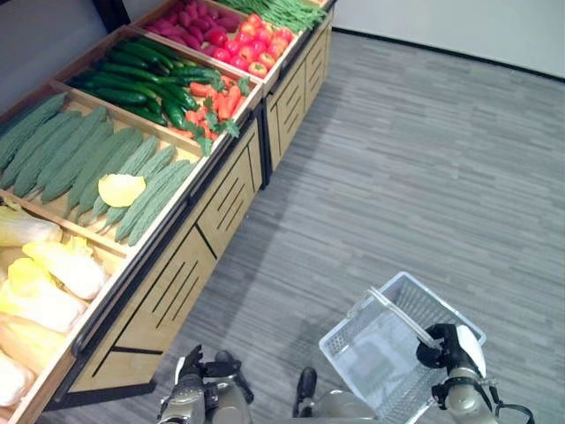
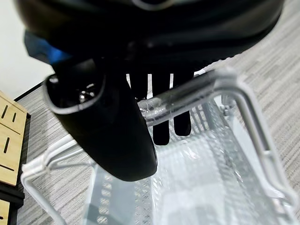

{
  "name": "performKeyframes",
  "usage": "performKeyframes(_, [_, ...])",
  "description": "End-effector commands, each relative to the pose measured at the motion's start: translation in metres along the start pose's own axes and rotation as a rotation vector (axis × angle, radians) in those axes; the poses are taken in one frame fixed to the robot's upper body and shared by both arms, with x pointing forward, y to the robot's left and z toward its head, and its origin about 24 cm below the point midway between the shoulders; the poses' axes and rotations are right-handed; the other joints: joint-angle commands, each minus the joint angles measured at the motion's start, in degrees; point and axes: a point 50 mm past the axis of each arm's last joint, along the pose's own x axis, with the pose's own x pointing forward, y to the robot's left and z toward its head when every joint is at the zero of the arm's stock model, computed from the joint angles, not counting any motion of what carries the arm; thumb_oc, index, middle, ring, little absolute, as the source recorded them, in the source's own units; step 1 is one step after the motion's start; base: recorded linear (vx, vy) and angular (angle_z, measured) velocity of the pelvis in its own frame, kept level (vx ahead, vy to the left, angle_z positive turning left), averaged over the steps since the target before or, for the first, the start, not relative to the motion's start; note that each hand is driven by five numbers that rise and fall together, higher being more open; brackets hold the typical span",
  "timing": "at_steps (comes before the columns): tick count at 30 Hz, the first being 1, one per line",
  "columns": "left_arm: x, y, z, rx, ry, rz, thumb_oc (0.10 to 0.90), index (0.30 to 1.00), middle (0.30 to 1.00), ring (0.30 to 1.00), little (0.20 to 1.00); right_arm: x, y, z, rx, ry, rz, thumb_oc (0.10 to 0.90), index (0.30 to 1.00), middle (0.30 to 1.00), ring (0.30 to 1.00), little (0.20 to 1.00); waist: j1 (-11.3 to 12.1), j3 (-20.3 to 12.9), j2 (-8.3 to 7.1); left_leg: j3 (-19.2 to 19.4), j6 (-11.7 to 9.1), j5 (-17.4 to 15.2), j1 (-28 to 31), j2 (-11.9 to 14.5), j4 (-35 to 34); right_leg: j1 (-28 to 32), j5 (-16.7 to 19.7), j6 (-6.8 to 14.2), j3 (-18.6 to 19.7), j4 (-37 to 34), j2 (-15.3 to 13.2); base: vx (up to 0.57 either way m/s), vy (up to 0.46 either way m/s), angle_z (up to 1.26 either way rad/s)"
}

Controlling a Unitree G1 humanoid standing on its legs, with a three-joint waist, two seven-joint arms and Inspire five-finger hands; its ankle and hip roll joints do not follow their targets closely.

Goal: Get the vegetables into the basket

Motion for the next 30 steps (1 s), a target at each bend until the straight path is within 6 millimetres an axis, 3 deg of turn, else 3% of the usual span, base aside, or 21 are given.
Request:
performKeyframes(1, [-0.007, -0.006, -0.020, 0.043, 0.036, 0.006, 0.900, 1.000, 1.000, 1.000, 1.000, 0.019, -0.041, 0.042, 0.063, -0.196, -0.195, 0.400, 0.300, 0.300, 0.300, 0.300, 1.24, -0.57, -0.58, -0.95, 2.59, -6.46, 1.20, -2.24, 3.51, -1.79, -3.94, 6.87, 2.62, 14.02, -9.04, 0.12, 0.176, 0.17])
performKeyframes(5, [-0.005, -0.001, -0.013, 0.015, 0.009, 0.031, 0.900, 1.000, 1.000, 1.000, 1.000, 0.021, -0.035, 0.047, 0.071, -0.196, -0.180, 0.400, 0.300, 0.300, 0.300, 0.300, 2.62, -0.12, -1.07, -1.83, 4.07, -9.03, 0.50, -2.86, 5.37, -3.24, -4.28, 8.02, 1.92, 18.76, -10.94, 0.10, 0.191, 0.25])
performKeyframes(8, [-0.004, 0.005, -0.010, 0.004, -0.003, 0.056, 0.900, 1.000, 1.000, 1.000, 1.000, 0.024, -0.031, 0.055, 0.072, -0.211, -0.174, 0.400, 0.300, 0.300, 0.300, 0.300, 3.55, 0.49, -0.93, -2.23, 6.11, -11.03, 2.13, -4.96, 4.59, -5.48, -0.67, 10.16, 2.28, 26.11, -13.59, 0.07, 0.143, 0.22])
performKeyframes(9, [-0.004, 0.006, -0.010, 0.001, -0.002, 0.061, 0.900, 1.000, 1.000, 1.000, 1.000, 0.024, -0.029, 0.058, 0.077, -0.215, -0.171, 0.400, 0.300, 0.300, 0.300, 0.300, 3.38, 0.73, -0.84, -3.60, 6.58, -11.38, 3.03, -6.06, 3.52, -7.01, 1.06, 10.76, 3.95, 28.61, -13.55, 0.11, 0.129, 0.23])
performKeyframes(10, [-0.003, 0.010, -0.008, 0.001, -0.003, 0.082, 0.900, 1.000, 1.000, 1.000, 1.000, 0.024, -0.029, 0.062, 0.077, -0.230, -0.169, 0.400, 0.300, 0.300, 0.300, 0.300, 2.31, 0.93, -0.09, -5.81, 7.20, -9.92, 4.77, -7.23, 0.40, -11.08, 3.50, 10.12, 8.07, 29.60, -11.11, 0.07, 0.055, 0.56])
performKeyframes(11, [-0.003, 0.010, -0.008, 0.001, -0.003, 0.082, 0.900, 1.000, 1.000, 1.000, 1.000, 0.024, -0.029, 0.062, 0.076, -0.230, -0.169, 0.400, 0.300, 0.300, 0.300, 0.300, 2.27, 0.94, -0.11, -5.82, 7.22, -9.88, 4.81, -7.29, 0.32, -11.08, 3.45, 10.14, 8.06, 29.67, -11.16, 0.08, 0.009, 0.91])
performKeyframes(13, [-0.002, 0.014, -0.008, 0.003, -0.001, 0.091, 0.900, 1.000, 1.000, 1.000, 1.000, 0.024, -0.029, 0.063, 0.091, -0.229, -0.170, 0.400, 0.300, 0.300, 0.300, 0.300, 1.05, 1.07, 0.66, -9.74, 6.47, -8.98, 6.91, -7.89, -3.16, -14.22, 3.32, 9.67, 12.47, 25.53, -9.65, 0.16, -0.057, 0.96])
performKeyframes(14, [-0.002, 0.014, -0.008, 0.003, -0.001, 0.091, 0.900, 1.000, 1.000, 1.000, 1.000, 0.024, -0.029, 0.063, 0.091, -0.229, -0.170, 0.400, 0.300, 0.300, 0.300, 0.300, 0.90, 1.08, 0.71, -9.90, 6.45, -8.95, 6.95, -7.88, -3.24, -14.07, 3.31, 9.66, 12.29, 25.43, -9.65, 0.18, -0.117, 0.81])
performKeyframes(16, [-0.002, 0.014, -0.007, 0.016, -0.007, 0.083, 0.900, 1.000, 1.000, 1.000, 1.000, 0.024, -0.030, 0.062, 0.098, -0.219, -0.179, 0.400, 0.300, 0.300, 0.300, 0.300, -0.16, 1.53, 0.71, -13.44, 5.90, -8.94, 7.97, -8.30, -4.12, -15.54, 3.65, 9.98, 17.16, 19.66, -8.83, 0.17, -0.121, 1.06])
performKeyframes(17, [-0.001, 0.017, -0.007, 0.022, -0.003, 0.083, 0.900, 1.000, 1.000, 1.000, 1.000, 0.023, -0.029, 0.059, 0.098, -0.213, -0.177, 0.400, 0.300, 0.300, 0.300, 0.300, -1.45, 1.75, 0.33, -16.39, 5.67, -9.10, 8.64, -9.03, -4.71, -15.79, 3.93, 10.54, 24.19, 15.08, -6.54, 0.18, -0.097, 1.72])
performKeyframes(18, [-0.001, 0.017, -0.007, 0.022, -0.006, 0.079, 0.900, 1.000, 1.000, 1.000, 1.000, 0.023, -0.029, 0.058, 0.100, -0.208, -0.181, 0.400, 0.300, 0.300, 0.300, 0.300, -1.57, 1.76, 0.12, -17.09, 5.47, -9.06, 8.73, -9.30, -4.75, -15.62, 4.38, 10.73, 24.81, 14.51, -6.51, 0.19, -0.206, 1.62])
performKeyframes(19, [0.000, 0.019, -0.007, 0.030, -0.001, 0.076, 0.900, 1.000, 1.000, 1.000, 1.000, 0.022, -0.029, 0.054, 0.103, -0.190, -0.191, 0.400, 0.300, 0.300, 0.300, 0.300, -2.26, 1.64, -0.24, -20.53, 5.08, -9.17, 8.57, -9.42, -4.82, -15.68, 4.92, 10.83, 28.75, 12.42, -5.54, 0.15, -0.281, 1.47])
performKeyframes(20, [0.000, 0.021, -0.006, 0.019, -0.007, 0.083, 0.900, 1.000, 1.000, 1.000, 1.000, 0.021, -0.030, 0.049, 0.099, -0.175, -0.196, 0.400, 0.300, 0.300, 0.300, 0.300, -1.49, 1.35, -0.92, -21.72, 4.41, -9.58, 7.80, -9.16, -2.98, -14.25, 4.67, 10.54, 25.39, 11.43, -6.43, 0.12, -0.268, 1.24])
performKeyframes(25, [-0.002, 0.028, -0.013, -0.015, 0.017, 0.125, 0.900, 1.000, 1.000, 1.000, 1.000, 0.021, -0.032, 0.042, 0.072, -0.158, -0.183, 0.400, 0.300, 0.300, 0.300, 0.300, -0.44, 0.87, -1.01, -24.68, 2.39, -8.24, 6.61, -6.89, -2.66, -11.80, 3.51, 8.72, 22.72, 10.16, -4.84, 0.05, -0.246, 0.90])
performKeyframes(27, [-0.002, 0.025, -0.011, 0.005, -0.001, 0.107, 0.900, 1.000, 1.000, 1.000, 1.000, 0.024, -0.041, 0.039, 0.012, -0.166, -0.196, 0.400, 0.300, 0.300, 0.300, 0.300, -0.12, 1.08, -1.44, -25.79, 1.29, -8.65, 4.28, -6.41, 1.01, -10.96, 2.71, 7.74, 20.30, 10.16, -4.77, 0.02, -0.320, 0.27])
performKeyframes(29, [-0.001, 0.021, -0.007, 0.022, -0.015, 0.090, 0.900, 1.000, 1.000, 1.000, 1.000, 0.025, -0.047, 0.032, 0.003, -0.137, -0.216, 0.400, 0.300, 0.300, 0.300, 0.300, -1.41, 1.04, -1.84, -18.85, 1.15, -7.64, 3.73, -2.90, 4.36, -10.84, 2.35, 6.86, 17.23, 10.87, -6.04, -0.01, -0.193, 0.61])
performKeyframes(30, [0.000, 0.019, -0.004, 0.020, -0.019, 0.085, 0.900, 1.000, 1.000, 1.000, 1.000, 0.025, -0.048, 0.028, 0.010, -0.119, -0.229, 0.400, 0.300, 0.300, 0.300, 0.300, -2.45, 1.08, -1.96, -12.09, 0.76, -6.85, 4.68, 0.49, 6.79, -10.42, 2.06, 6.49, 14.94, 11.17, -6.84, -0.02, -0.094, 1.03])
